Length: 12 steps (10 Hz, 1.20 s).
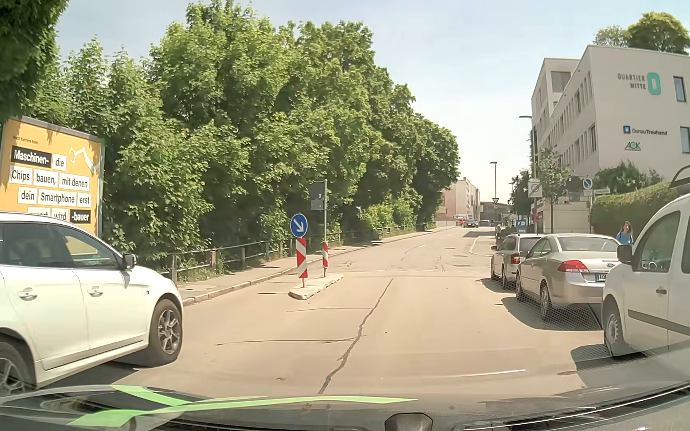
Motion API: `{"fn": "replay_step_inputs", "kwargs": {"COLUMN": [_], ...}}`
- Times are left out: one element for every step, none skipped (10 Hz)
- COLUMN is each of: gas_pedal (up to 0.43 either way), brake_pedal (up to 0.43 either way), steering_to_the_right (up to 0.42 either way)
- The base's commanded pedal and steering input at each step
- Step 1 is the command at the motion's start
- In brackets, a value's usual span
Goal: Follow the waypoints while adhering to traffic rules and regulations
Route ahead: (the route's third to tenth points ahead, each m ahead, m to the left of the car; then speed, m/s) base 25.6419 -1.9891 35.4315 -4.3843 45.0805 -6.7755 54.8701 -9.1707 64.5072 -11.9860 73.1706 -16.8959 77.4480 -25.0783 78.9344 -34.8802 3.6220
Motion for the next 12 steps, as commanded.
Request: {"fn": "replay_step_inputs", "kwargs": {"gas_pedal": [0.059,0.067,0.079,0.079,0.087,0.087,0.087,0.087,0.087,0.087,0.087,0.087], "brake_pedal": [0.000,0.000,0.000,0.000,0.000,0.000,0.000,0.000,0.000,0.000,0.000,0.000], "steering_to_the_right": [0.103,0.098,0.093,0.085,0.074,0.064,0.055,0.044,0.038,0.030,0.026,0.024]}}
